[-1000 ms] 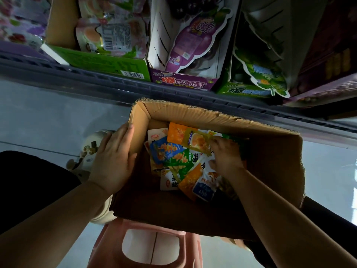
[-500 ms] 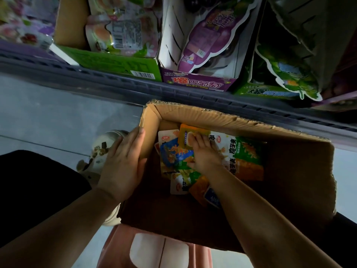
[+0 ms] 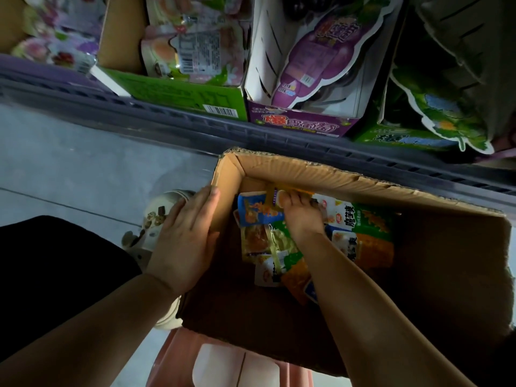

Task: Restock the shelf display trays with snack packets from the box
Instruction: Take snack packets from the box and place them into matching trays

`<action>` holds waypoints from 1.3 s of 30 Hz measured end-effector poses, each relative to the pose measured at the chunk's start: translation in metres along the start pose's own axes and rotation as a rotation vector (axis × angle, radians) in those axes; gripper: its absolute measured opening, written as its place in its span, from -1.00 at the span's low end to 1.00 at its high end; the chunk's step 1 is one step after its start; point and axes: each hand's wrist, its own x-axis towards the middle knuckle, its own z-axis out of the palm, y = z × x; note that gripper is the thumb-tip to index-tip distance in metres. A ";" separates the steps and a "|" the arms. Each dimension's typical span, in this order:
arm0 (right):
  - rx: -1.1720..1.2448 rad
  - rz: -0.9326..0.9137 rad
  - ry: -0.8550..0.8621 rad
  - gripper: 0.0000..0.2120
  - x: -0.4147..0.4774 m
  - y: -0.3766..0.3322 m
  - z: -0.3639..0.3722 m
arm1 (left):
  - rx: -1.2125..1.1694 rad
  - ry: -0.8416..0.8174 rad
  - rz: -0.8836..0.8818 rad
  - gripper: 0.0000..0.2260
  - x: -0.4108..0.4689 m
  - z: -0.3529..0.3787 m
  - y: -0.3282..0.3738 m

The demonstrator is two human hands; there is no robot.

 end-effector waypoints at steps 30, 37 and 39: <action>-0.240 -0.612 1.326 -0.85 -0.244 -0.007 -0.167 | -1.249 -0.647 -0.214 -0.56 -0.012 -0.198 0.097; -0.264 -0.487 1.564 -0.88 -0.275 -0.009 -0.180 | -1.394 -0.750 -0.060 -0.80 -0.025 -0.224 0.125; -0.247 -0.410 1.614 -0.77 -0.269 -0.008 -0.181 | -1.421 -0.661 -0.066 -0.88 -0.026 -0.229 0.131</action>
